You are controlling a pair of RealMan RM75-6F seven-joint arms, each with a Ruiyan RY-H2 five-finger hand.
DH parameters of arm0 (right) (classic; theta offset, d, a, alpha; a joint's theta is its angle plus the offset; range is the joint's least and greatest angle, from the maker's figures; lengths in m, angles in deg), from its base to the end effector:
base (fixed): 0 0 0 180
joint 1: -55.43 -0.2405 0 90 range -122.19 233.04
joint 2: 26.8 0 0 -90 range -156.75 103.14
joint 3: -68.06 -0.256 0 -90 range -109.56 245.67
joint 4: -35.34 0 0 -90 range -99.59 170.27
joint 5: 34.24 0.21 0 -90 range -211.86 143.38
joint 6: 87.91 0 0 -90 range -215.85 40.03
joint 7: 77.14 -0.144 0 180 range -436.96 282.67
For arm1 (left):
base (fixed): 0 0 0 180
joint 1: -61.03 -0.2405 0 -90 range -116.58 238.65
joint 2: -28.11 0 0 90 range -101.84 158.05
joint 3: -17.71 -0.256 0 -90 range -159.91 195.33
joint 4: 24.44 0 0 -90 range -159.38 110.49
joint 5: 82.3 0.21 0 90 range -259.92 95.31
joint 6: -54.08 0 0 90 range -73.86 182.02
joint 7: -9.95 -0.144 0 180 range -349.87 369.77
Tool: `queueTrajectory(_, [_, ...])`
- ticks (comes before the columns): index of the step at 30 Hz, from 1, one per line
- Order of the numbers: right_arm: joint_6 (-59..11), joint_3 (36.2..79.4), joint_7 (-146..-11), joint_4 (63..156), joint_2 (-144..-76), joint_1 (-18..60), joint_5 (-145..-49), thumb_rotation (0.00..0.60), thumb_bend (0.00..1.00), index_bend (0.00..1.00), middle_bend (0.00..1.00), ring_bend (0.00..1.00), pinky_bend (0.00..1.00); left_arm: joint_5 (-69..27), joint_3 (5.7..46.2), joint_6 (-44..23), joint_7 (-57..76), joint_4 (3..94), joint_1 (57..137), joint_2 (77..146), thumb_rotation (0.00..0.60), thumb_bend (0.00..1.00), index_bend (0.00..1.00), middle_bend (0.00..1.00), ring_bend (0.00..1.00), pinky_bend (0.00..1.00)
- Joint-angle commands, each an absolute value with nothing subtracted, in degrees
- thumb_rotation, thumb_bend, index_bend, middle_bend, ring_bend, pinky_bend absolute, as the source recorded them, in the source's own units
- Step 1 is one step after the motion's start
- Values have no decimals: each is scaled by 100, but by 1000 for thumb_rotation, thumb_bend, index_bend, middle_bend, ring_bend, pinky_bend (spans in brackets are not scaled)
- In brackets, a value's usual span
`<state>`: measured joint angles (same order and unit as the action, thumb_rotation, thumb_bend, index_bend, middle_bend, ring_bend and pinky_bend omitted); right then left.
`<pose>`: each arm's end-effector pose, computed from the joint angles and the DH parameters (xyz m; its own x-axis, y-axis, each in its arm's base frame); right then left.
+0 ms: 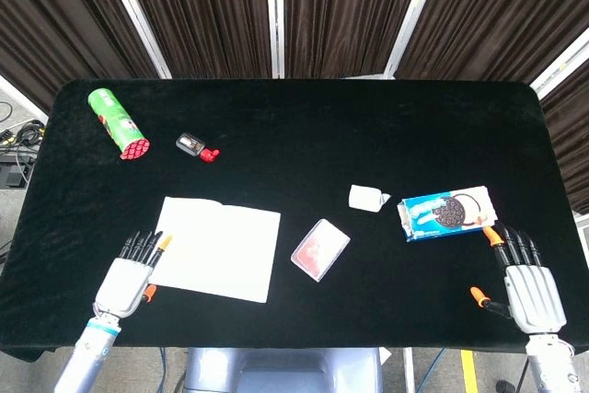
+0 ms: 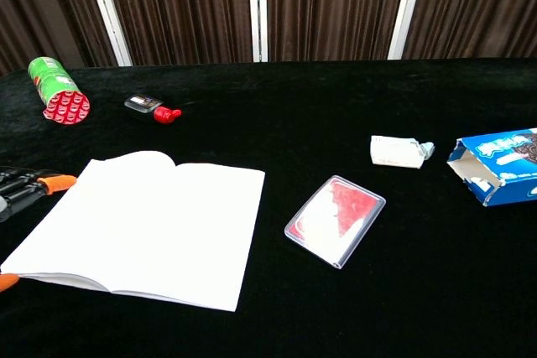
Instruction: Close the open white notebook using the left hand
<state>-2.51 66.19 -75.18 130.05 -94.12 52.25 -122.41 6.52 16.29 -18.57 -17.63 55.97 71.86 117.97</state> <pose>-0.2982 -0.1674 0.1343 0.3404 -0.0298 0.9398 -0.9402 -0.0246 0.3398 -0.2715 0.1855 -0.0110 0.6382 0.1757 0.7495 0.7621 -0.2824 -0.5827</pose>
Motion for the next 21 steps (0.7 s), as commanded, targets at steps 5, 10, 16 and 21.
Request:
queueTrajectory(5, [-247, 6607, -7544, 13017, -9398, 5221, -12238, 600, 85, 0, 0, 0, 0, 572, 1610, -1721, -1902, 5491, 7274, 11953, 600, 290, 0, 0, 0, 0])
queueTrajectory(10, [-236, 6604, -7565, 13015, -9394, 5227, -12238, 600, 86, 0, 0, 0, 0, 522, 1582, -1700, -1936, 5440, 7289, 12018, 600, 291, 0, 0, 0, 0])
queueTrajectory(16, [-227, 6614, -7557, 13020, -9399, 5231, -12260, 600, 86, 0, 0, 0, 0, 515, 1592, -1718, -1965, 5321, 7333, 12103, 600, 293, 0, 0, 0, 0])
queueTrajectory(21, [-244, 6617, -7551, 13009, -9411, 5227, -12254, 600, 86, 0, 0, 0, 0, 528, 1598, -1741, -1949, 5146, 7372, 12212, 600, 298, 0, 0, 0, 0])
